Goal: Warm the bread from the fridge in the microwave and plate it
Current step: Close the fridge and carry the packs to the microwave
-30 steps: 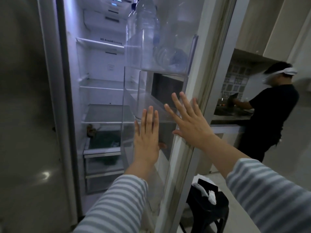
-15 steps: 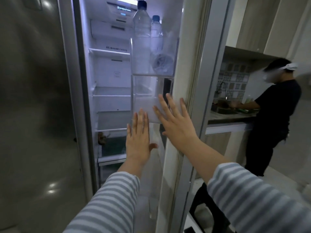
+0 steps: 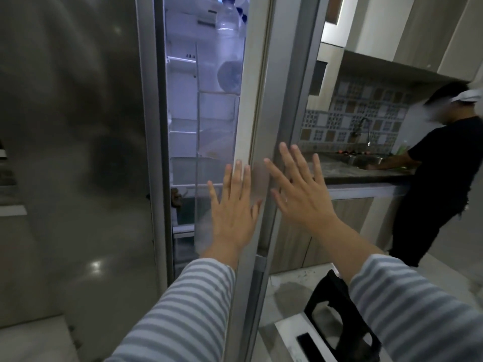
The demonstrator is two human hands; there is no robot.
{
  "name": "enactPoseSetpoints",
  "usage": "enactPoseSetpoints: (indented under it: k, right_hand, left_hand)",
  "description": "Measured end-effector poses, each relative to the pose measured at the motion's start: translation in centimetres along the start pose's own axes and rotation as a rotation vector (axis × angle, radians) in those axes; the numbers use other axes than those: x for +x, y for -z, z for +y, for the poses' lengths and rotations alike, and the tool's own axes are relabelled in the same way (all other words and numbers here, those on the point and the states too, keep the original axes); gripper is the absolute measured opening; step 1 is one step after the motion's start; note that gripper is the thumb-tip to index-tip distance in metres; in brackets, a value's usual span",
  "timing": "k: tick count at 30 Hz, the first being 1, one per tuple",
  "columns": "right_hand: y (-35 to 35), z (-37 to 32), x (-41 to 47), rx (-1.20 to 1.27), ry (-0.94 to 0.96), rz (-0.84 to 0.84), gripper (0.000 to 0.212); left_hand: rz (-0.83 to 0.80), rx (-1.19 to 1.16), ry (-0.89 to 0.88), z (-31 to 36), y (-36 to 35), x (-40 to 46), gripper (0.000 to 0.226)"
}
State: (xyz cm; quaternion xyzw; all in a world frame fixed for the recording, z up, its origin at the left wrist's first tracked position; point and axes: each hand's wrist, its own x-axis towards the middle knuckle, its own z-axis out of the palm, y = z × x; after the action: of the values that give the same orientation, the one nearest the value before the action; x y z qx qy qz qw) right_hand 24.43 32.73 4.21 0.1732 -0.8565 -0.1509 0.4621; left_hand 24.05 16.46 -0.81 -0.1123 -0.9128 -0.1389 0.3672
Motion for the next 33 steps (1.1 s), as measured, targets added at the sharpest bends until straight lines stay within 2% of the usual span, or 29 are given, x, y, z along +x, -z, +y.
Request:
enactPoseSetpoints:
  k: [5, 10, 13, 21, 27, 33]
  right_hand:
    - [-3.0, 1.1, 0.2, 0.061, -0.099, -0.075, 0.071]
    - [-7.1, 0.8, 2.4, 0.124, -0.052, -0.112, 0.087]
    - [-10.1, 0.6, 4.0, 0.178, -0.015, -0.137, 0.093]
    - [-17.8, -0.6, 7.9, 0.405, 0.077, -0.082, 0.103]
    - [-21.5, -2.0, 11.1, 0.504, 0.145, -0.041, 0.11]
    - [-24.5, -3.0, 13.6, 0.412, 0.191, 0.032, 0.101]
  left_hand:
    - [0.077, 0.071, -0.049, 0.7, -1.1, 0.1, 0.084]
    - [0.043, 0.175, -0.053, -0.1, -3.6, 0.8, 0.106]
    - [0.026, 0.274, -0.038, -1.0, -5.1, 2.5, 0.107]
    - [-0.048, 0.649, 0.076, -4.4, -7.5, 7.5, 0.112]
    - [-0.015, 0.699, 0.12, -7.5, -9.2, 9.2, 0.118]
    - [0.022, 0.72, 0.073, -11.5, -11.1, 11.4, 0.122]
